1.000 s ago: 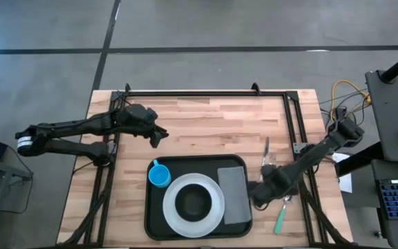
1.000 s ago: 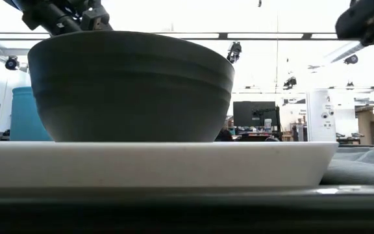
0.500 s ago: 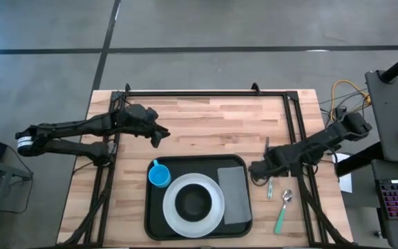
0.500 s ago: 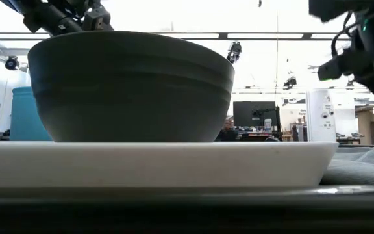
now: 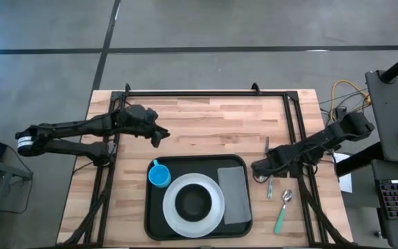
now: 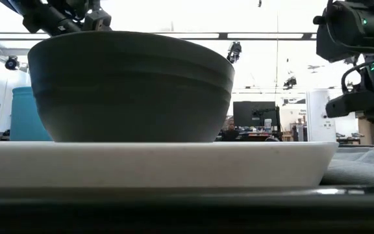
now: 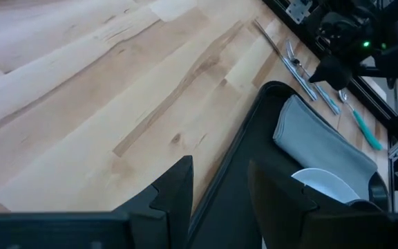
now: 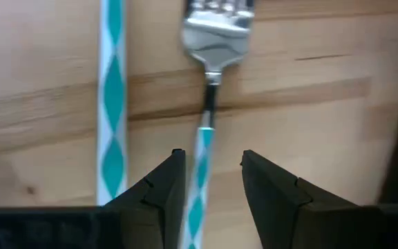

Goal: Set up tray
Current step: Put the white fork on the gray napkin to the right side of the white plate

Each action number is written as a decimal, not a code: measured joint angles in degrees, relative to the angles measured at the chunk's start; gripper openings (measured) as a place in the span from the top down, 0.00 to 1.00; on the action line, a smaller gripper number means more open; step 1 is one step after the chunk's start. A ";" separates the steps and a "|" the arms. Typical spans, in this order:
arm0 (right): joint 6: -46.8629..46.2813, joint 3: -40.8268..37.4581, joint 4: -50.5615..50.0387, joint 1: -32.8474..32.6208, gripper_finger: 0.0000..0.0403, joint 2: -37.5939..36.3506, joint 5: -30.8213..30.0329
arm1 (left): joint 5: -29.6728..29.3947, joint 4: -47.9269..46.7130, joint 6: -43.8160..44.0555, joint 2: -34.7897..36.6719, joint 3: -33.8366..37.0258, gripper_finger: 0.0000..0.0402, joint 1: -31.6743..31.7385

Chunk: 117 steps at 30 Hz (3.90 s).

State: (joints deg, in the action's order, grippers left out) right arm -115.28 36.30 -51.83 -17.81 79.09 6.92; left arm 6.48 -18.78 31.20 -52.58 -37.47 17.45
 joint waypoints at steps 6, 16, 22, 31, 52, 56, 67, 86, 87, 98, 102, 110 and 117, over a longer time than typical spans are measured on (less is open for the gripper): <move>-0.07 -2.60 4.90 0.10 0.74 0.01 -2.17 | 0.00 0.16 0.00 -0.31 0.04 0.70 -0.01; -1.27 -4.65 7.50 0.09 0.95 -1.71 -3.09 | 0.00 0.16 0.02 -0.31 0.04 0.70 -0.01; -1.56 -1.00 1.42 -0.52 0.96 -3.32 -7.13 | -0.02 0.16 1.07 -0.31 0.04 0.70 -0.02; 0.92 14.27 -1.91 -3.77 0.96 -1.50 -11.73 | -0.04 0.19 2.43 -0.34 0.07 0.70 -0.02; 10.34 31.25 19.50 -4.01 0.97 27.43 -5.51 | -0.09 0.57 1.95 -0.55 0.09 0.70 0.00; 7.27 31.75 19.49 -4.88 0.97 27.90 -5.99 | 0.74 0.30 1.95 -0.52 0.09 0.70 -0.04; 2.73 31.47 19.27 -6.11 0.79 27.61 -6.88 | 0.97 -0.16 1.92 -0.52 0.76 0.70 -0.06; 6.92 35.73 -15.54 -6.97 0.74 20.05 -7.06 | 0.98 0.09 1.94 -0.50 0.87 0.70 -0.06; 5.85 34.17 -15.39 -6.83 0.74 18.62 -7.06 | 0.98 0.16 1.93 -0.50 0.87 0.70 -0.06; 2.33 25.26 3.09 -5.93 0.70 10.65 -9.79 | 0.93 0.22 1.92 -0.48 0.87 0.70 -0.06; 5.43 26.33 8.49 -4.37 0.69 15.89 -8.35 | 0.31 0.23 1.92 -0.48 0.87 0.70 -0.06; 8.80 29.98 9.29 -3.64 0.67 22.48 -5.59 | 0.26 0.17 1.95 -0.48 0.87 0.70 -0.06; 8.53 30.02 13.09 -3.56 0.67 23.46 -5.39 | 0.23 0.18 1.95 -0.48 0.87 0.70 -0.06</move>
State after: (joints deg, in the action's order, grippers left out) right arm -106.74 66.32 -38.74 -21.37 102.55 1.52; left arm 6.71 -18.59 33.15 -53.06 -36.60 17.39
